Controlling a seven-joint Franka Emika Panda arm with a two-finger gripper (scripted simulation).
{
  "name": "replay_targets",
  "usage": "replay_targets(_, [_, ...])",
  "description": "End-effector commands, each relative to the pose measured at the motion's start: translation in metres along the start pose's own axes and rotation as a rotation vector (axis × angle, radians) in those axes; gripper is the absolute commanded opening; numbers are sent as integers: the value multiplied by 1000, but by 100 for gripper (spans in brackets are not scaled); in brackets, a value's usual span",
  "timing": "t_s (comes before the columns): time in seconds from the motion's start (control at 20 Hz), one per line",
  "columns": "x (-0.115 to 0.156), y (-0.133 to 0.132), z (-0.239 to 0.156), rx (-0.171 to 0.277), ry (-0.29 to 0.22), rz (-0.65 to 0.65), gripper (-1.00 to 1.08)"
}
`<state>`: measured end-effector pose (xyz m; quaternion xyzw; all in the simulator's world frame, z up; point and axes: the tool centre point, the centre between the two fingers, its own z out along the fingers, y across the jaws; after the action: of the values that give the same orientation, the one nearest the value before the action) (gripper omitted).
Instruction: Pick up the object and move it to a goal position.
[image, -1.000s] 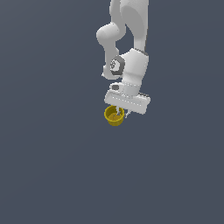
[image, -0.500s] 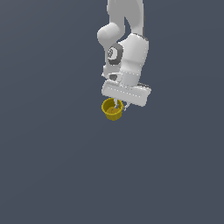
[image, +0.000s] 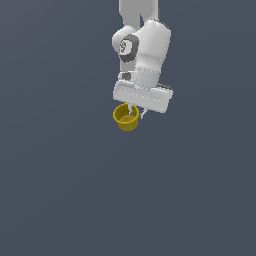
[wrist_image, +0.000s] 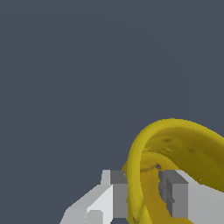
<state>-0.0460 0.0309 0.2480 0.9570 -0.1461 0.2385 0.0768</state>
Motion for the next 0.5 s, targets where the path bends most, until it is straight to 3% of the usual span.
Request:
replay_targets(0.0, [6, 3, -10, 1, 1, 1, -100])
replay_targets(0.45, [26, 15, -45, 2, 2, 0, -100])
